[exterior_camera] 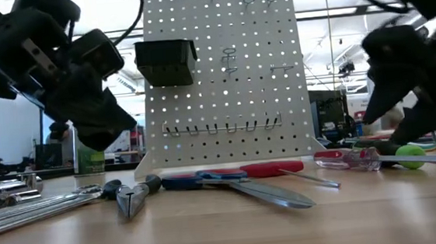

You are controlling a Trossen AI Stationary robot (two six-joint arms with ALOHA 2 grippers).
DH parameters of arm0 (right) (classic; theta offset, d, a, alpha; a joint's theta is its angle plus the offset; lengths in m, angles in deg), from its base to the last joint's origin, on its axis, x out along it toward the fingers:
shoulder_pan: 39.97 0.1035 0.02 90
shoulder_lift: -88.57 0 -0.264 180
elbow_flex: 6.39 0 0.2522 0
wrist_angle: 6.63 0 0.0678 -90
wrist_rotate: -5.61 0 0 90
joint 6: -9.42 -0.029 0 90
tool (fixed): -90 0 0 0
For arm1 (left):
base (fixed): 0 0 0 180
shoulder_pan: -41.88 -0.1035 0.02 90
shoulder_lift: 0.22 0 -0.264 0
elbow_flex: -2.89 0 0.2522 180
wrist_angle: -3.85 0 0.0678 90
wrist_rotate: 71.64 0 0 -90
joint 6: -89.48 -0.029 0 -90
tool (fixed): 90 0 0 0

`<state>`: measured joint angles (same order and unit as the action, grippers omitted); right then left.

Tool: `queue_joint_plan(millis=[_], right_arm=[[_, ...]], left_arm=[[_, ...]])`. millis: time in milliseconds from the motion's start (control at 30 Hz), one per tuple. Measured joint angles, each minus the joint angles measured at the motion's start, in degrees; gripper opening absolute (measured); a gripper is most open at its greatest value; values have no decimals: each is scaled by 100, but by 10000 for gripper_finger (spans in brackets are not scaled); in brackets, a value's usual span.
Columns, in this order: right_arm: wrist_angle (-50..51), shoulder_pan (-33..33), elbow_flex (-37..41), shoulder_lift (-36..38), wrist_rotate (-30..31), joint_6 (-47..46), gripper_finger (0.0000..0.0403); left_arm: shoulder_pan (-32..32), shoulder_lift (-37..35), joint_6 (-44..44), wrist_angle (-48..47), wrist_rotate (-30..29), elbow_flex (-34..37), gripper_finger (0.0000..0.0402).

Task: Hang tools onto peg board
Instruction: Hang the green screwdriver on the pegboard

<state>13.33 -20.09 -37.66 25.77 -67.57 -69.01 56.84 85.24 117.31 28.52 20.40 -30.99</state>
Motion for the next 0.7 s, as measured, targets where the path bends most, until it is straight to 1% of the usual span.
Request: queue_joint_plan(millis=[133,200,333,467,700], right_arm=[[1705,0,-1181,-772,216,232,266],[2064,0,-1595,-1144,284,376,261],[2079,-17,-2018,-1789,279,583,249],[2074,-89,-2147,-2294,109,453,240],[1872,-116,-2193,-2697,-118,198,225]], left_arm=[[24,43,-6,-38,0,22,0],[80,4,-7,-49,-2,80,0],[237,-31,-94,-38,0,123,0],[353,-31,-153,-31,-5,125,0],[414,-31,-286,-37,-8,144,0]])
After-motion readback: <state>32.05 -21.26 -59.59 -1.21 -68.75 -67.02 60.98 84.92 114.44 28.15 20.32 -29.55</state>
